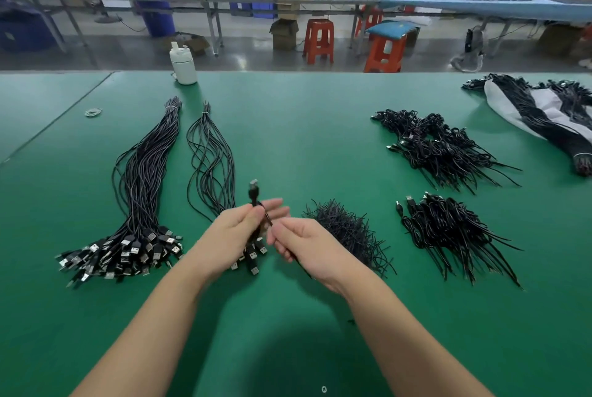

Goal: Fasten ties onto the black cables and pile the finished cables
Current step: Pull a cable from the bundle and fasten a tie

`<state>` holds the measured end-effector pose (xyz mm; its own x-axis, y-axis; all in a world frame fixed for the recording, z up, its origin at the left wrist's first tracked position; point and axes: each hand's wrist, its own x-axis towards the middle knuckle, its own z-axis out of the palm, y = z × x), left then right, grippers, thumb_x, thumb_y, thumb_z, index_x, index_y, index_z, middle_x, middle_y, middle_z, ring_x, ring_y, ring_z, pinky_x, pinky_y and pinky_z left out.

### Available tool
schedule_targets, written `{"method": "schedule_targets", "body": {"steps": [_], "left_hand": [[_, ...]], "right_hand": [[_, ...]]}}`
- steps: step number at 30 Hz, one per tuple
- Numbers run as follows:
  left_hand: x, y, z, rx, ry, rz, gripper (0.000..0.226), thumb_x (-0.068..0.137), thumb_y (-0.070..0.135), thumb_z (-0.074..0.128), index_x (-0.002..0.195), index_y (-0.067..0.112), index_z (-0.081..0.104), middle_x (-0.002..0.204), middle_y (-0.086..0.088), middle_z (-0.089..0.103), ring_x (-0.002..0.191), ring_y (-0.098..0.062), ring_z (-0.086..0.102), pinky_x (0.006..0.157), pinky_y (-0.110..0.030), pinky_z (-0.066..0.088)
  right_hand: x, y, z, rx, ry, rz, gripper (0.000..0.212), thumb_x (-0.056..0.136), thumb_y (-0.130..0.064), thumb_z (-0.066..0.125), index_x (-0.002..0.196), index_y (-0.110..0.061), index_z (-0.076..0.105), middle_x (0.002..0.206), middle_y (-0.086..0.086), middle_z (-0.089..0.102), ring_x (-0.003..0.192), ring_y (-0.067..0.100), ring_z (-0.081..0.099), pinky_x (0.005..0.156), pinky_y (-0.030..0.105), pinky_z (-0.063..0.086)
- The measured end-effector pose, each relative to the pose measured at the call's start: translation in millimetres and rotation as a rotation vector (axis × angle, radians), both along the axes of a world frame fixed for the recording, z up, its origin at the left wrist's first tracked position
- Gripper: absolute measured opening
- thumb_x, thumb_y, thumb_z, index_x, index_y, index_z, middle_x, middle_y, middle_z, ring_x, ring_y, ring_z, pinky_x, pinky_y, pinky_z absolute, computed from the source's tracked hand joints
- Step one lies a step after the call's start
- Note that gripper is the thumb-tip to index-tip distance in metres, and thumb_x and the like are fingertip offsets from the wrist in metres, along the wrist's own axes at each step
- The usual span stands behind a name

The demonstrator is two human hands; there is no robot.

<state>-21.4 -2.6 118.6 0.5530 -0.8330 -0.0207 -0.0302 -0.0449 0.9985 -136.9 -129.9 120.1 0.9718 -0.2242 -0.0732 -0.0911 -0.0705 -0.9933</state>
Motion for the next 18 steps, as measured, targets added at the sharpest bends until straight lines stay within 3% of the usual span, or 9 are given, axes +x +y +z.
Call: {"method": "schedule_targets", "body": {"steps": [2, 4, 6, 9, 11, 14, 18], "left_hand": [[-6, -9, 0, -0.225, 0.268, 0.121, 0.036, 0.103, 0.023, 0.036, 0.124, 0.003, 0.058, 0.122, -0.013, 0.069, 0.117, -0.027, 0.065, 0.097, -0.031, 0.053], [-11, -15, 2, -0.345, 0.39, 0.168, 0.04, 0.099, 0.025, 0.04, 0.12, -0.004, 0.057, 0.114, -0.019, 0.071, 0.105, -0.031, 0.07, 0.085, -0.033, 0.058], [-15, -17, 5, -0.372, 0.453, 0.169, 0.039, 0.095, 0.027, 0.046, 0.116, -0.004, 0.059, 0.095, -0.013, 0.074, 0.079, -0.025, 0.073, 0.067, -0.032, 0.059], [-19, -18, 7, -0.361, 0.485, 0.191, 0.034, 0.096, 0.027, 0.047, 0.113, -0.001, 0.057, 0.069, 0.0, 0.057, 0.052, -0.017, 0.054, 0.049, -0.03, 0.046], [-21, -20, 7, -0.362, 0.49, 0.217, 0.03, 0.099, 0.024, 0.045, 0.109, -0.002, 0.055, 0.063, 0.001, 0.046, 0.048, -0.015, 0.044, 0.049, -0.029, 0.044], [-22, -23, 7, -0.359, 0.49, 0.208, 0.031, 0.096, 0.025, 0.049, 0.107, -0.004, 0.055, 0.062, 0.001, 0.042, 0.05, -0.018, 0.048, 0.054, -0.032, 0.05], [-25, -20, 7, -0.332, 0.509, 0.083, 0.027, 0.091, 0.025, 0.058, 0.091, 0.003, 0.072, 0.071, -0.01, 0.066, 0.084, -0.038, 0.069, 0.076, -0.045, 0.059]], "right_hand": [[1, 5, -5, -0.194, 0.066, 0.007, 0.032, 0.103, -0.014, 0.047, 0.077, -0.019, 0.066, 0.065, -0.008, 0.057, 0.064, 0.012, 0.049, 0.067, 0.03, 0.043], [2, 8, -11, -0.296, 0.111, -0.018, 0.029, 0.102, -0.015, 0.049, 0.081, -0.013, 0.069, 0.066, -0.006, 0.06, 0.064, 0.011, 0.053, 0.069, 0.03, 0.047], [1, 9, -12, -0.311, 0.118, -0.084, 0.028, 0.102, -0.017, 0.05, 0.082, -0.012, 0.07, 0.068, -0.005, 0.064, 0.064, 0.01, 0.056, 0.074, 0.032, 0.052], [-2, 8, -11, -0.327, 0.092, -0.135, 0.024, 0.1, -0.018, 0.053, 0.082, -0.015, 0.068, 0.071, -0.006, 0.066, 0.061, 0.006, 0.056, 0.068, 0.032, 0.052], [-4, 8, -9, -0.211, 0.036, -0.118, 0.014, 0.098, -0.01, 0.055, 0.093, -0.013, 0.068, 0.075, -0.003, 0.065, 0.065, 0.007, 0.054, 0.068, 0.026, 0.048], [-6, 10, -8, 0.209, -0.059, -0.065, 0.031, 0.091, 0.005, 0.064, 0.12, -0.008, 0.062, 0.093, 0.007, 0.063, 0.088, 0.013, 0.058, 0.093, 0.03, 0.05], [-6, 12, -12, 0.201, -0.123, -0.165, 0.027, 0.083, 0.004, 0.074, 0.107, -0.008, 0.07, 0.092, 0.001, 0.072, 0.088, 0.011, 0.066, 0.086, 0.028, 0.053]]}}
